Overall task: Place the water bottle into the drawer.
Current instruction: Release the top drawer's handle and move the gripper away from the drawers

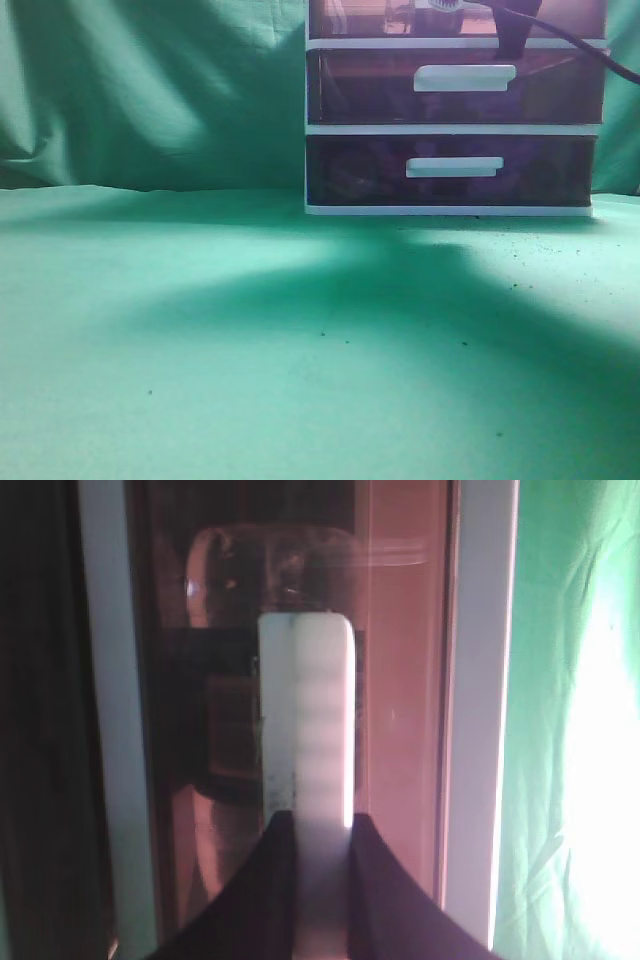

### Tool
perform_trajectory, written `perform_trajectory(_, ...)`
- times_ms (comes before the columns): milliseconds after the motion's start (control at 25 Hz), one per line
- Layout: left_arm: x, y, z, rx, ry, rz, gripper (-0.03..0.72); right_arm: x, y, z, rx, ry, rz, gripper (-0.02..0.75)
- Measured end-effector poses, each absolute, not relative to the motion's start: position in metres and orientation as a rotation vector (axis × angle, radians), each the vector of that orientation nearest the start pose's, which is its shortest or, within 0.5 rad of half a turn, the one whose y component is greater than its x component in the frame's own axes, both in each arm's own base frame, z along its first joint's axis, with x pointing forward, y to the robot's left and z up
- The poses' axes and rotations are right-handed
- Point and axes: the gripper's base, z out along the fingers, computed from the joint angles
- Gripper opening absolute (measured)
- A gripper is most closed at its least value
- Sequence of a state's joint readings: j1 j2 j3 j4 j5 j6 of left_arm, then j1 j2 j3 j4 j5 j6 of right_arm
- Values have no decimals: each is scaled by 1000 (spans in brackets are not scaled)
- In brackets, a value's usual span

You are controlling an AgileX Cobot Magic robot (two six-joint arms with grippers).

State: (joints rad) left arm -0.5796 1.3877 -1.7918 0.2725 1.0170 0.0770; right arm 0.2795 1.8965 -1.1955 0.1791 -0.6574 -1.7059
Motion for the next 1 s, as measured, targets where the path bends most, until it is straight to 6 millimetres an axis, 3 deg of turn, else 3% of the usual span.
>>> perform_trajectory(360, 241, -133, 502, 675, 1948, 26, 0, 421, 111, 254, -1232, 1076, -1071, 90)
perform_trajectory(640, 242, -132, 503, 673, 1947, 30, 0, 422, 111, 251, -1213, 1104, -1051, 385)
perform_trajectory(800, 242, -132, 503, 665, 1945, 38, 0, 418, 122, 258, -1140, 1054, -1062, 380)
perform_trajectory(840, 242, -131, 503, 661, 1946, 40, 0, 417, 125, 259, -1125, 1043, -1062, 422)
perform_trajectory(1000, 242, -131, 503, 650, 1950, 40, 0, 415, 128, 260, -1081, 1070, -1051, 406)
